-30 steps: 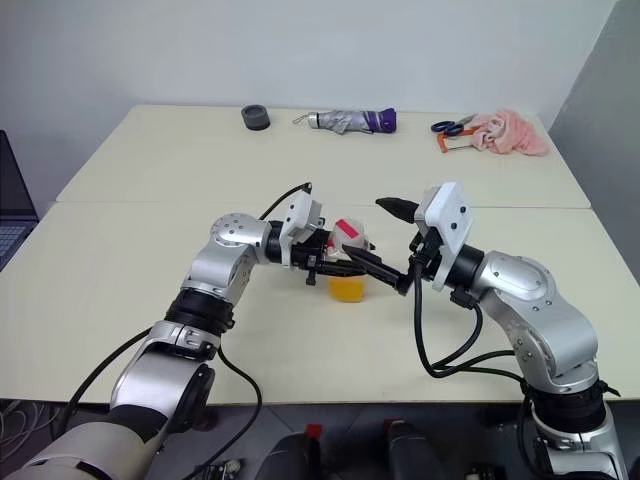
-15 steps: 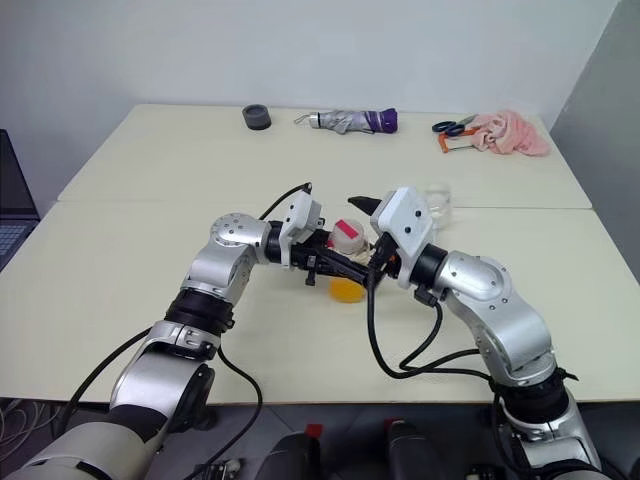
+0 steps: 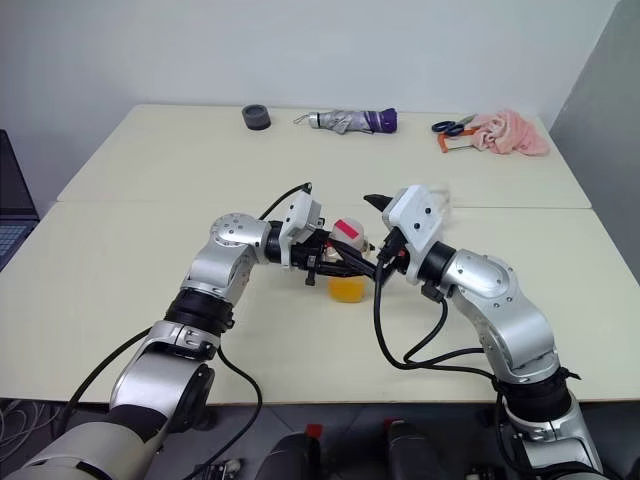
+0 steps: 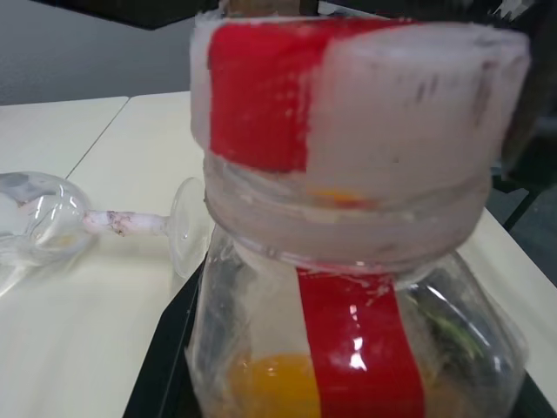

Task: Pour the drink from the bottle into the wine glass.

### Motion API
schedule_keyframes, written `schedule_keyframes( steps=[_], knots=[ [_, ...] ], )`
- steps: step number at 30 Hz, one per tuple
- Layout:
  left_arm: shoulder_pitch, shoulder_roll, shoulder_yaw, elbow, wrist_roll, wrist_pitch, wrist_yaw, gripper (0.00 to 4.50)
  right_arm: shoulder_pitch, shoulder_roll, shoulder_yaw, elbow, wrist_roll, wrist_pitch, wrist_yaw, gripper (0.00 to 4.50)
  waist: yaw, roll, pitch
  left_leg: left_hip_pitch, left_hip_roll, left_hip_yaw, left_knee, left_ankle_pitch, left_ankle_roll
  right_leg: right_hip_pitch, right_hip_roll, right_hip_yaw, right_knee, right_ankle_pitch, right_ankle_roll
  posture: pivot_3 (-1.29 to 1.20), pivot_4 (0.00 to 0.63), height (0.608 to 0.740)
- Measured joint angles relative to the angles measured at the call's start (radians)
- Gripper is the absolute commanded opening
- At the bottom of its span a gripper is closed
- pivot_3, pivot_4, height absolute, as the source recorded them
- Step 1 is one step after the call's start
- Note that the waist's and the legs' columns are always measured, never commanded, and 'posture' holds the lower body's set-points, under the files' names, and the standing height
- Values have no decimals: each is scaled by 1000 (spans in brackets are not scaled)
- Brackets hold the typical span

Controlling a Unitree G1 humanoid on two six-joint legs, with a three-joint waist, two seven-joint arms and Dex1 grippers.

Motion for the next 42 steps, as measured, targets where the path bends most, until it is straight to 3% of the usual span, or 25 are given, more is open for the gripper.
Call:
schedule_keyframes(
  steps=[27, 42],
  knots=[
    [0, 4, 0, -1, 1, 1, 0, 1713, 36, -38, -37, -11, 52, 15, 40, 4500, 1, 0, 0, 0, 0, 0, 0, 0, 0, 0, 0, 0, 0, 0, 0, 0, 150, 740],
    [0, 4, 0, -1, 1, 1, 1, 1713, 51, -80, -46, -71, 164, 90, 83, 4500, 1, 0, 0, 0, 0, 0, 0, 0, 0, 0, 0, 0, 0, 0, 0, 0, 150, 740]
  ],
)
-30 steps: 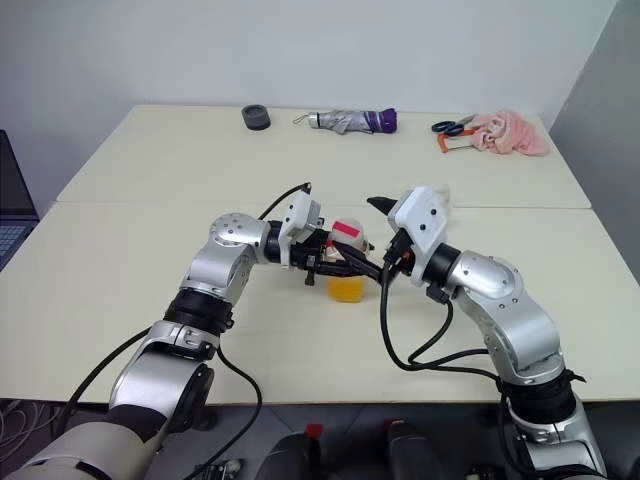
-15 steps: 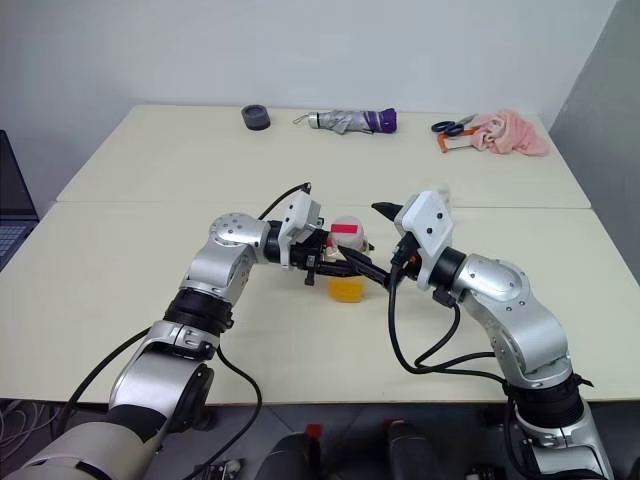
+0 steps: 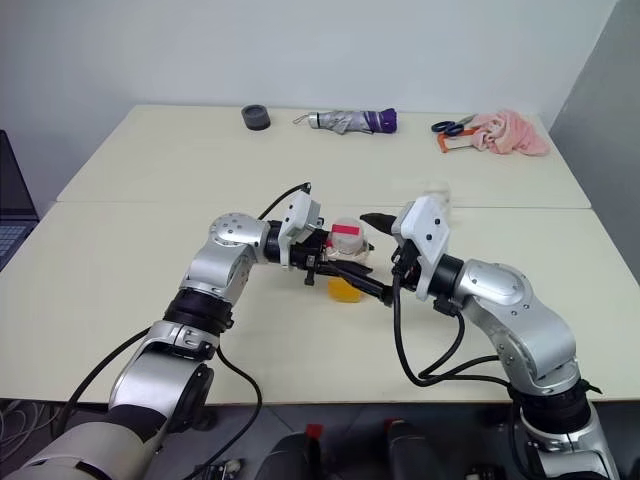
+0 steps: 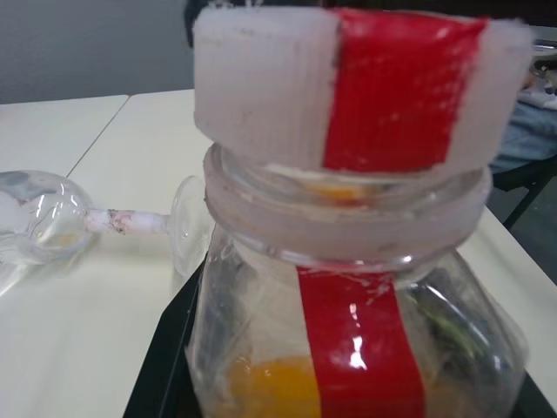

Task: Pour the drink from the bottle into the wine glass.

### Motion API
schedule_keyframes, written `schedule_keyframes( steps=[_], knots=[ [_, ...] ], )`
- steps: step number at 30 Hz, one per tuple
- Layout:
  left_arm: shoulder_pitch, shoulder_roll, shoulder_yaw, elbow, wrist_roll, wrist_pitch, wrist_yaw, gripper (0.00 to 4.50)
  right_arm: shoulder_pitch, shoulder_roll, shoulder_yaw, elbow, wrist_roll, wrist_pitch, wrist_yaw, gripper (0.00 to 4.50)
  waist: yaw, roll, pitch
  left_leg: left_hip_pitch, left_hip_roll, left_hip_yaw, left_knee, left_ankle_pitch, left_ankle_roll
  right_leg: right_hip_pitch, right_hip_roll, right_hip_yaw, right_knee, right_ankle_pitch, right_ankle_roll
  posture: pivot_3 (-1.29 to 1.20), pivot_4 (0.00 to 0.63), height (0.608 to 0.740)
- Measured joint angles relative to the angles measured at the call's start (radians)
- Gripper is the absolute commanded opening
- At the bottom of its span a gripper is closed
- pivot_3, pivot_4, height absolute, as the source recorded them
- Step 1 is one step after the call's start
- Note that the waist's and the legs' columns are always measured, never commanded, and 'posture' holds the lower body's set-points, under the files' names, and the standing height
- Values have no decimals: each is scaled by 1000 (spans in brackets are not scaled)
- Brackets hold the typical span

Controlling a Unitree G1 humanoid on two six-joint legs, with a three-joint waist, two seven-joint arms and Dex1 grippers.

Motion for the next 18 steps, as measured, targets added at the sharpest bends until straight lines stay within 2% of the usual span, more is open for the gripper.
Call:
schedule_keyframes(
  steps=[18],
  knots=[
    [0, -5, 0, -17, -24, 15, 0, 1713, 4, -41, -43, 6, 61, 9, 42, 4500, 0, 0, 0, 0, 0, 0, 0, 0, 0, 0, 0, 0, 0, 0, 0, 0, 150, 740]
  ],
)
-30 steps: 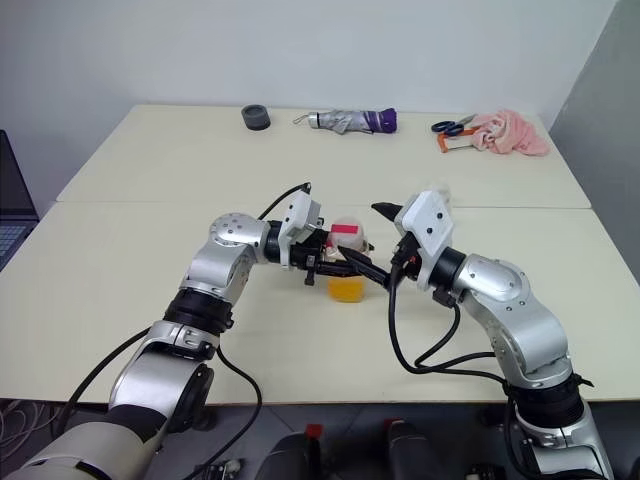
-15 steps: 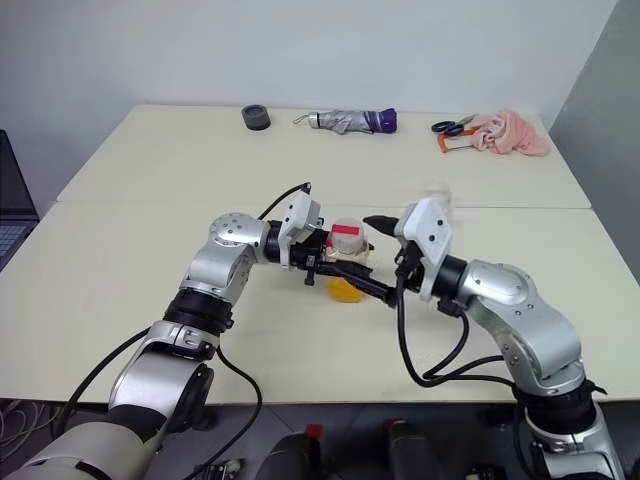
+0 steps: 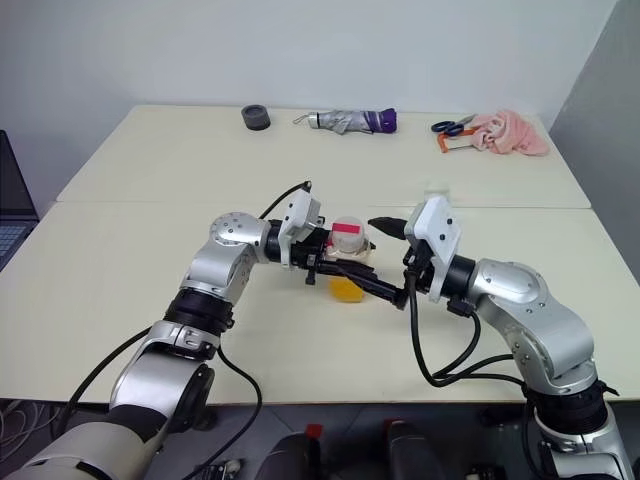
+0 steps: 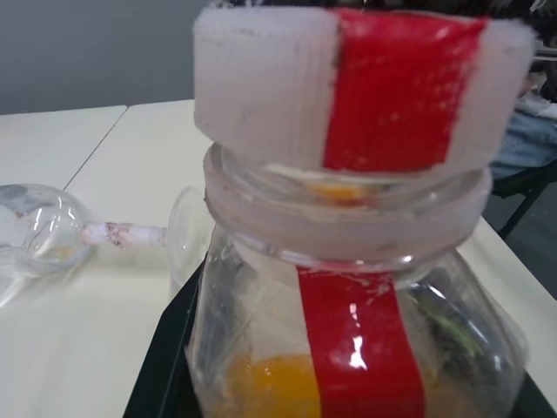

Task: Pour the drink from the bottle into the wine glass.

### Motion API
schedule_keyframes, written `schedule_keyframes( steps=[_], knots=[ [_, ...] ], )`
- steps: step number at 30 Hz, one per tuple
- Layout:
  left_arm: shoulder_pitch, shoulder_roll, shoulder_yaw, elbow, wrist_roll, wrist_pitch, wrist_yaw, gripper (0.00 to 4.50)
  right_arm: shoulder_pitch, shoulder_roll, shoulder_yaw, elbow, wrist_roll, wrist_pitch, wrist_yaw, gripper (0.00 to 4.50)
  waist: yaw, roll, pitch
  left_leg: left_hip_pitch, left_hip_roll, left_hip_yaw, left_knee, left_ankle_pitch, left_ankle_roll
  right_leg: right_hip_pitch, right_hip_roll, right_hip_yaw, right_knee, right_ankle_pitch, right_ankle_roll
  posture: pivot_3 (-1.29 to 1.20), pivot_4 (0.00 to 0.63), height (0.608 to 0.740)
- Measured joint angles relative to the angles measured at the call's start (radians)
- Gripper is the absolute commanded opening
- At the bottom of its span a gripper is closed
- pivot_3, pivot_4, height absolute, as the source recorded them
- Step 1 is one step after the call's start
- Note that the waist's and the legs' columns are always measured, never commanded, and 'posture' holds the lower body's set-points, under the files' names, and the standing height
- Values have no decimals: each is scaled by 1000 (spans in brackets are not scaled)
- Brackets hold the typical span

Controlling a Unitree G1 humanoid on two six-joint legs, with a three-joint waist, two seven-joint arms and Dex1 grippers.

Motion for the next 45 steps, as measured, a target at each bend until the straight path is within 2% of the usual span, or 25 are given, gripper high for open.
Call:
schedule_keyframes(
  steps=[19, 30, 34, 37, 39, 45],
  knots=[
    [6, -2, 1, -39, -15, 35, 8, 1713, -134, 65, -14, 102, 22, 24, -7, 4500, 0, 0, 0, 0, 0, 0, 0, 0, 0, 0, 0, 0, 0, 0, 0, 0, 150, 740],
    [6, -1, 1, -39, -15, 34, 8, 1713, -138, 70, 16, 109, 20, 34, 23, 4500, 0, 0, 0, 0, 0, 0, 0, 0, 0, 0, 0, 0, 0, 0, 0, 0, 150, 740],
    [7, -1, 1, -39, -15, 34, 8, 1713, -138, 78, 27, 113, 10, 33, 22, 3605, 0, 0, 0, 0, 0, 0, 0, 0, 0, 0, 0, 0, 0, 0, 0, 0, 150, 740],
    [7, -1, 0, -39, -15, 32, 3, 1712, -138, 82, 32, 117, 5, 31, 18, 2459, 0, 0, 0, 0, 0, 0, 0, 0, 0, 0, 0, 0, 0, 0, 0, 0, 150, 740],
    [9, -1, 0, -40, -14, 31, 2, 1711, -138, 83, 31, 123, 0, 27, 16, 1854, 0, 0, 0, 0, 0, 0, 0, 0, 0, 0, 0, 0, 0, 0, 0, 0, 150, 740],
    [9, 0, 1, -40, -15, 30, 3, 1709, -138, 82, 35, 124, -12, 14, 20, 1830, 0, 0, 0, 0, 0, 0, 0, 0, 0, 0, 0, 0, 0, 0, 0, 0, 150, 740]
  ],
)
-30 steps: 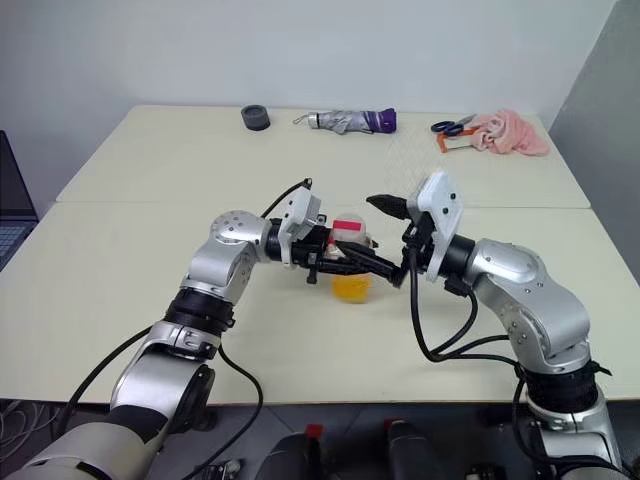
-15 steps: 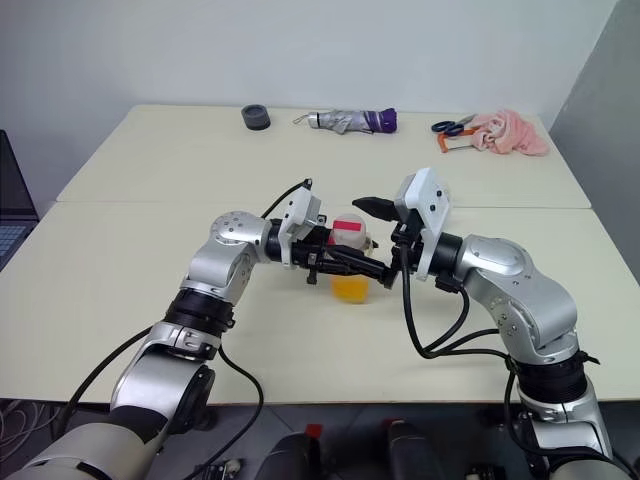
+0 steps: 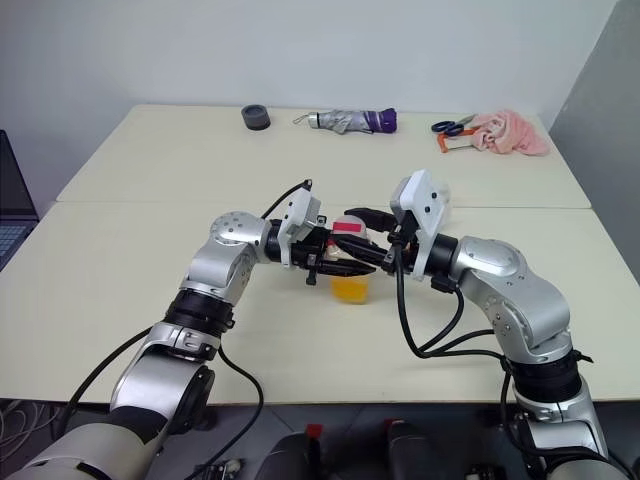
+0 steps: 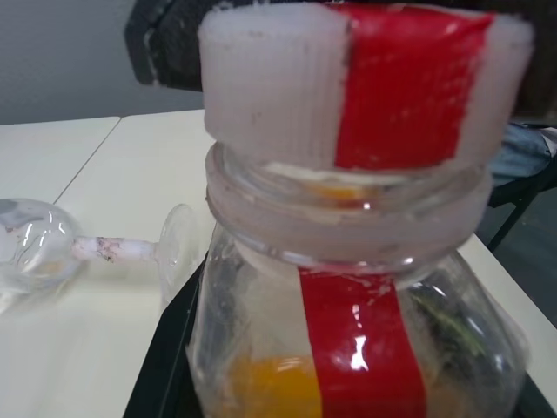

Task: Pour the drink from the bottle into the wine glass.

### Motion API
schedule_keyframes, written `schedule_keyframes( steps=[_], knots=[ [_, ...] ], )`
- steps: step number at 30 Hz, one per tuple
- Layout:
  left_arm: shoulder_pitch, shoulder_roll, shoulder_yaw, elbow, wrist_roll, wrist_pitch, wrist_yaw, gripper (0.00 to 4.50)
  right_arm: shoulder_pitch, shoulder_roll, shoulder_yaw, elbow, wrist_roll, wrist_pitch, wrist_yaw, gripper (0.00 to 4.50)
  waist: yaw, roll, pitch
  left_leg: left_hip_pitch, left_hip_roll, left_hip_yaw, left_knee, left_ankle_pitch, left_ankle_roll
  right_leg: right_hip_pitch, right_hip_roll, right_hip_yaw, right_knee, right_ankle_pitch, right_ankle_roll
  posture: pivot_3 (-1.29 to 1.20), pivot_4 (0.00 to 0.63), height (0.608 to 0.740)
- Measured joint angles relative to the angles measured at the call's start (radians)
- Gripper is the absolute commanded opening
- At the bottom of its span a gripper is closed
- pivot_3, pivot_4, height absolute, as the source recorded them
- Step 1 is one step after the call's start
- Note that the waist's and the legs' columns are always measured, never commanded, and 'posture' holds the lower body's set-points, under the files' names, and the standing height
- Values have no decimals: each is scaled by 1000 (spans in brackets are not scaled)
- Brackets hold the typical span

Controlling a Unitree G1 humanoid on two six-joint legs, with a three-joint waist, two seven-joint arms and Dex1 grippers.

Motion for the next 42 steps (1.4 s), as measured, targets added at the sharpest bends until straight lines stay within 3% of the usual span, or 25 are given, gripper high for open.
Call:
schedule_keyframes(
  steps=[9, 20, 26, 31, 34, 42],
  knots=[
    [3, 0, 0, -5, 1, 1, 14, 1692, 14, -27, 53, -9, -123, -157, 23, 1761, 0, 0, 0, 0, 0, 0, 0, 0, 0, 0, 0, 0, 0, 0, 0, 0, 150, 740],
    [14, -2, 0, -13, 0, 4, 20, 1691, 59, 15, -138, -54, 111, -27, -54, 1758, 1, 0, 0, 0, 0, 0, 0, 0, 0, 0, 0, 0, 0, 0, 0, 0, 150, 740],
    [26, -4, -1, -30, 0, 6, 27, 1691, 229, -87, -253, -107, 136, 17, -100, 1745, 12, 0, 0, 0, -1, 1, 0, 0, 0, 0, -1, 1, 0, 0, 0, 0, 150, 740],
    [37, 14, 5, -34, -1, 7, 37, 1691, 534, -161, -289, -18, -25, -78, -95, 1745, 19, 0, 0, 0, -1, 1, 0, 0, 0, 1, -1, 1, -1, 0, 0, 0, 150, 740],
    [37, 9, 5, -34, -1, 7, 40, 1691, 589, -160, -254, 74, -119, -146, -106, 1745, 10, 0, 0, 2, -1, 3, 0, 0, 0, 1, -1, 3, 0, 0, 1, 0, 150, 740],
    [37, 4, 4, -35, -1, 8, 51, 1691, 596, -117, -236, 184, -171, -234, -95, 4483, 5, 0, 0, 2, 1, 2, 0, 0, 0, 1, 3, 3, 0, -1, 1, 0, 150, 740]
  ],
)
